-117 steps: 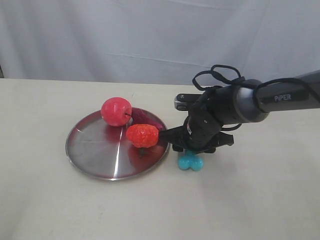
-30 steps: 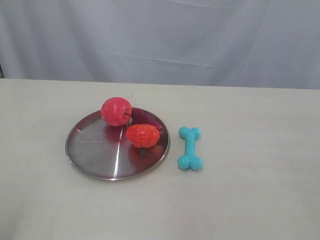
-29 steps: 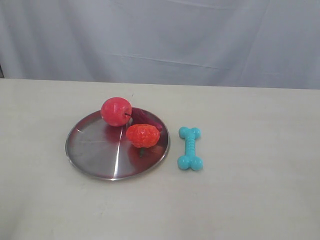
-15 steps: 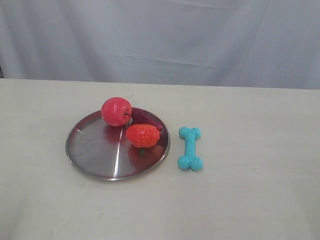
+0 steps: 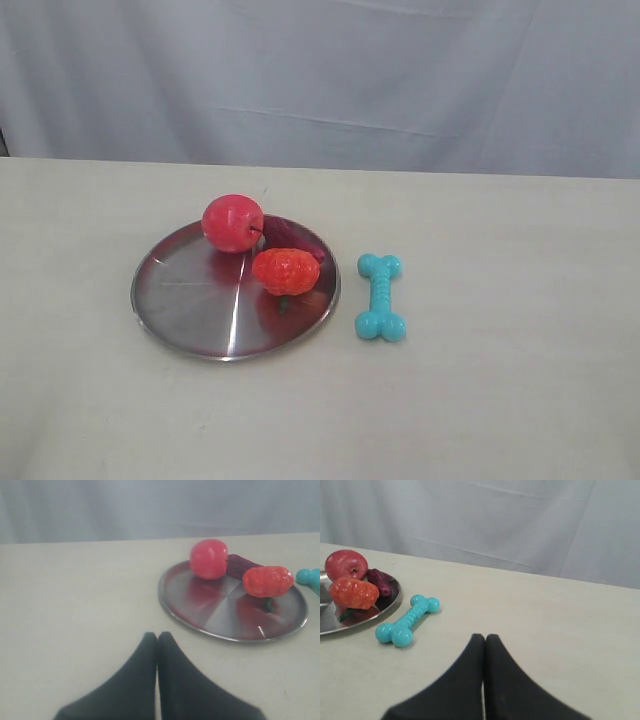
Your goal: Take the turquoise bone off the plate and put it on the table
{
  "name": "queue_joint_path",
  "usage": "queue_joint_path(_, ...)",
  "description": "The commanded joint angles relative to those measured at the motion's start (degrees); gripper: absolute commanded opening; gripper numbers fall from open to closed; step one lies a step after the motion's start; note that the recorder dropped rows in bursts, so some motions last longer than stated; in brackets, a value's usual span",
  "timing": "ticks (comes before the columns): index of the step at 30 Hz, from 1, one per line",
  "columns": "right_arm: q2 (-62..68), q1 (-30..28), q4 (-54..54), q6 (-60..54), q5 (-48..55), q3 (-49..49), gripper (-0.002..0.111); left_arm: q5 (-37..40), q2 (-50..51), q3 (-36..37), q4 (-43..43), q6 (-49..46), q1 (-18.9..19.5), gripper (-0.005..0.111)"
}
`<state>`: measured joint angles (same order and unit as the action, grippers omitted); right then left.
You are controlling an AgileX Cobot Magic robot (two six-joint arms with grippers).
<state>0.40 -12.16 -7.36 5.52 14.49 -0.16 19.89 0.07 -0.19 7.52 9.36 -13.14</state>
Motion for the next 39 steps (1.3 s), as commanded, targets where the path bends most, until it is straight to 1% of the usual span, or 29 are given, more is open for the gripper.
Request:
queue_joint_path(1, -0.4, -0.34, -0.02, -0.45, 2.82, 0.16, -0.001, -0.04, -0.07, 0.19, 0.02, 0.08, -0.16, 0.0)
queue_joint_path(7, -0.4, -0.34, -0.02, -0.45, 5.33, 0.16, -0.001, -0.04, -0.07, 0.19, 0.02, 0.08, -0.16, 0.0)
queue_joint_path(39, -0.4, -0.34, -0.02, 0.76, 5.31, 0.16, -0.001, -0.04, -0.07, 0.19, 0.02, 0.08, -0.16, 0.0)
